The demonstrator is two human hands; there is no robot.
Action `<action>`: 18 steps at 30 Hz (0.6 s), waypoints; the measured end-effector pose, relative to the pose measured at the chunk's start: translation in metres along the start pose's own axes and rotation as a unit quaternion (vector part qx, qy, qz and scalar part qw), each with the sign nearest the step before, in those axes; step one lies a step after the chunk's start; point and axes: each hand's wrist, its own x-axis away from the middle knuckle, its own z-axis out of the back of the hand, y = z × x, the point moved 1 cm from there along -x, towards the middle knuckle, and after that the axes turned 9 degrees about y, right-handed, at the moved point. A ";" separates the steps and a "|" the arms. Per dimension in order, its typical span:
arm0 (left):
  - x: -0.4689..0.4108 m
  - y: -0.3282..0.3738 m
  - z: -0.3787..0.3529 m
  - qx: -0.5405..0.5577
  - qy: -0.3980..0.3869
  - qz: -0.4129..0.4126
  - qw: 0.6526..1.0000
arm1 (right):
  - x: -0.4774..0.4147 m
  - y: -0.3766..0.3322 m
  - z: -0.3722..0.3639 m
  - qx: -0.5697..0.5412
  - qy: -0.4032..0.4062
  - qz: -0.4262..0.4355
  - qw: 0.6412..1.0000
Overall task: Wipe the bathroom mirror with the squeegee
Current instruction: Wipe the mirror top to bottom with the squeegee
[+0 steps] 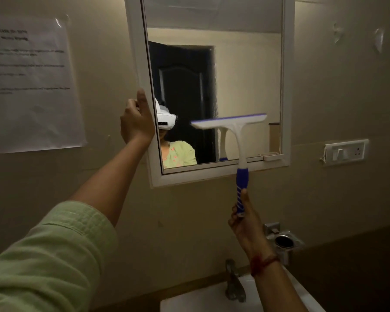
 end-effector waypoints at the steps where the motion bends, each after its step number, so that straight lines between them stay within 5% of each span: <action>1: 0.000 0.000 0.000 0.002 -0.002 0.000 1.000 | 0.001 0.008 0.006 -0.007 0.005 -0.012 1.000; 12: -0.001 0.000 0.000 0.005 -0.006 0.001 1.000 | 0.003 -0.024 -0.017 0.080 0.041 0.114 0.989; 18: -0.001 -0.001 -0.001 0.003 -0.006 -0.001 1.000 | 0.004 0.017 0.023 0.131 0.057 0.071 0.987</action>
